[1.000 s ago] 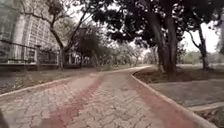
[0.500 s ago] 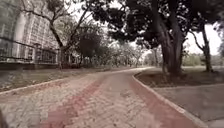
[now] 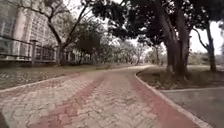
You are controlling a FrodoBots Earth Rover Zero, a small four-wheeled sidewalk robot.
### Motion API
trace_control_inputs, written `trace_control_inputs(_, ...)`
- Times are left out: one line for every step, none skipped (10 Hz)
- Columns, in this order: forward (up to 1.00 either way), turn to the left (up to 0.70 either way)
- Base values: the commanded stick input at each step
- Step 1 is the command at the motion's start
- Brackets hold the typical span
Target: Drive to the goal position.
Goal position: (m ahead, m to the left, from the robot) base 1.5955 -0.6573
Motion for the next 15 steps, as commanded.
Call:
trace_control_inputs(0.7,0.0)
trace_control_inputs(0.7,0.0)
trace_control_inputs(0.7,0.0)
trace_control_inputs(0.7,0.0)
trace_control_inputs(0.7,0.0)
trace_control_inputs(0.7,0.0)
trace_control_inputs(0.7,0.0)
trace_control_inputs(0.7,0.0)
trace_control_inputs(0.7,0.0)
trace_control_inputs(0.7,0.0)
trace_control_inputs(0.7,0.0)
trace_control_inputs(0.7,0.0)
trace_control_inputs(0.7,0.0)
trace_control_inputs(0.7,0.0)
trace_control_inputs(0.7,0.0)
